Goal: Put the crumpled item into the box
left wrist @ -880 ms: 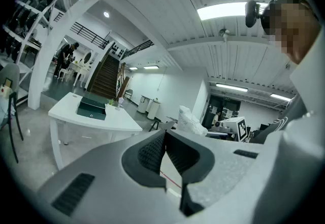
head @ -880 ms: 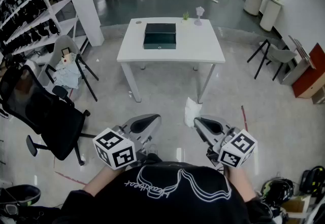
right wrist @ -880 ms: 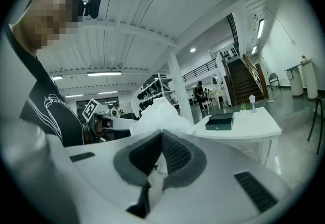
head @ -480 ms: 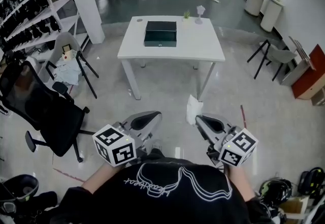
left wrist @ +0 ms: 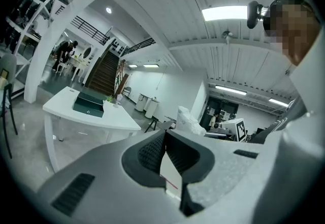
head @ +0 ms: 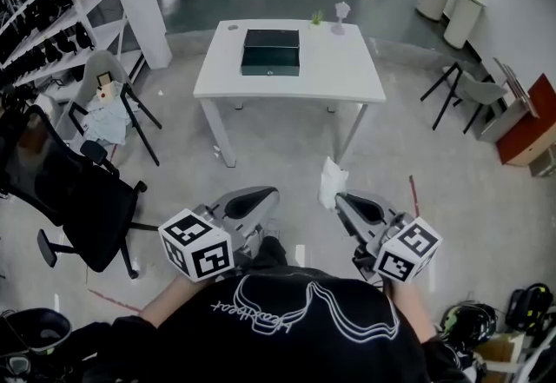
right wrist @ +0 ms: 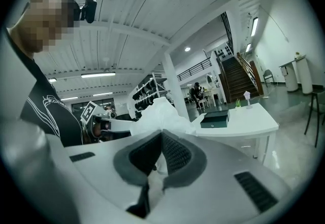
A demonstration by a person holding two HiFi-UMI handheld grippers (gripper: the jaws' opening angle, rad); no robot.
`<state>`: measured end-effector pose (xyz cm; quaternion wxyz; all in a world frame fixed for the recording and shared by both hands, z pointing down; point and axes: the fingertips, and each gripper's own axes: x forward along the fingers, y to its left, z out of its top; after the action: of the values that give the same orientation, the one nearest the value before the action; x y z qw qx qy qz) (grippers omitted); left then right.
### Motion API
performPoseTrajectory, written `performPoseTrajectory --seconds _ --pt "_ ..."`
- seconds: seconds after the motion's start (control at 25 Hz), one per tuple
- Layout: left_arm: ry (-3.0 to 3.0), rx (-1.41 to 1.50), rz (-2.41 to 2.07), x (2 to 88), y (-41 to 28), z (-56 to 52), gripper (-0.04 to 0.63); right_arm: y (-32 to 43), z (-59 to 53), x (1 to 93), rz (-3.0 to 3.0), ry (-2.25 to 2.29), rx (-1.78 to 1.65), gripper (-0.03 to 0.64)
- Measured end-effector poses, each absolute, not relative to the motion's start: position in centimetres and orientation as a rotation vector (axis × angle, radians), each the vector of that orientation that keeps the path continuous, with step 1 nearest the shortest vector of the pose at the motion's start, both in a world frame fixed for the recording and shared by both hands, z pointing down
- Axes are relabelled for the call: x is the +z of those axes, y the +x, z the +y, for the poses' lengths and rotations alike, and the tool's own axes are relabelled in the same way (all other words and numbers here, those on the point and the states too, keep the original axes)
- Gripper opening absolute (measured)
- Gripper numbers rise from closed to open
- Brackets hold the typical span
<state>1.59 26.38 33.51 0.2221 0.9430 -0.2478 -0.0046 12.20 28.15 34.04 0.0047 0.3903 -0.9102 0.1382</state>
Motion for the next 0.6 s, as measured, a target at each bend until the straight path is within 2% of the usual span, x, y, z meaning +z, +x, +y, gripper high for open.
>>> performPoseTrajectory --seconds 0.6 --pt "2.501 -0.038 -0.687 36.5 -0.3 10.8 0.005 10.5 13.1 36.8 -2.771 1.203 0.541 0.005"
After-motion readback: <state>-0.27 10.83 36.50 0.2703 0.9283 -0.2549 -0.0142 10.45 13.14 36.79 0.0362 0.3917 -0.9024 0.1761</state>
